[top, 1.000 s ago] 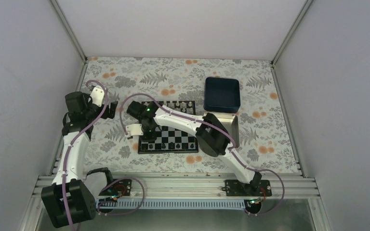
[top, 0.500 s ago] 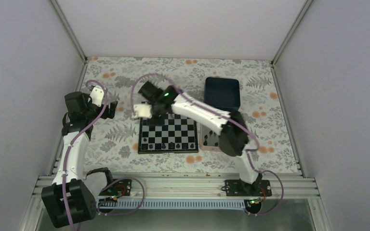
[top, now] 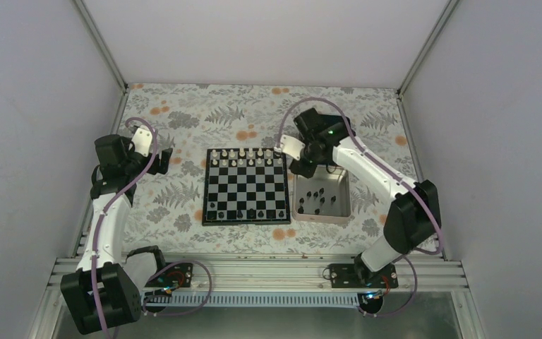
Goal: Set up the chess pieces on the board
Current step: Pick up the chess piece from the storage box.
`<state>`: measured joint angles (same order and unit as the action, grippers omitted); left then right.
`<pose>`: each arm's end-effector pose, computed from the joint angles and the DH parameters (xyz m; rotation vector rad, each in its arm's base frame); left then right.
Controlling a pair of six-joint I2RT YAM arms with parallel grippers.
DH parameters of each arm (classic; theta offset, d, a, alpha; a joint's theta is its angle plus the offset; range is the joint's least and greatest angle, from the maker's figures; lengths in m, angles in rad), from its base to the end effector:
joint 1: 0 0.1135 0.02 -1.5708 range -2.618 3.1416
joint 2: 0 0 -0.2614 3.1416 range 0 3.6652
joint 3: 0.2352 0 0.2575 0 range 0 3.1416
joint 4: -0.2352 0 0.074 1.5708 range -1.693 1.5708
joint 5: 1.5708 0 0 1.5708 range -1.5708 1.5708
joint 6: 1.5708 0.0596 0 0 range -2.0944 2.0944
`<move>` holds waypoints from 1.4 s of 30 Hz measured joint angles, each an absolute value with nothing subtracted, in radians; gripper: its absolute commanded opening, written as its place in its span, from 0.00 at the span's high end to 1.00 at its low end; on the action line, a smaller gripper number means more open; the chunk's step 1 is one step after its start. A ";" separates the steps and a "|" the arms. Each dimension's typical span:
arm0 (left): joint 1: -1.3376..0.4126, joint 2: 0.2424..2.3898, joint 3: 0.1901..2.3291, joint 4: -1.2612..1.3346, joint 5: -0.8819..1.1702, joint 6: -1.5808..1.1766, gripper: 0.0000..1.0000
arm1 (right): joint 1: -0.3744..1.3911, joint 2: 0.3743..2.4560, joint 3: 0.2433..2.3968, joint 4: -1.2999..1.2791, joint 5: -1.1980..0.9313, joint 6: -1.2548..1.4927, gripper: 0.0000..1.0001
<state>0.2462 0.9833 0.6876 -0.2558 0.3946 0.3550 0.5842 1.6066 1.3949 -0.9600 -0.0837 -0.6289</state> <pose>0.2403 0.0368 0.2479 0.3424 2.0477 -0.0525 0.2797 0.1909 0.2579 -1.5804 2.2373 0.1023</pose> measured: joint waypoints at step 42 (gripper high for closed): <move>0.247 0.992 0.688 -0.256 0.395 0.355 0.00 | 0.489 1.697 1.047 -0.844 -0.224 -0.635 0.69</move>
<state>0.2470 0.9920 0.6880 -0.2562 0.3946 0.3550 0.4892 1.6970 1.0470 -0.8444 -0.2245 -0.6346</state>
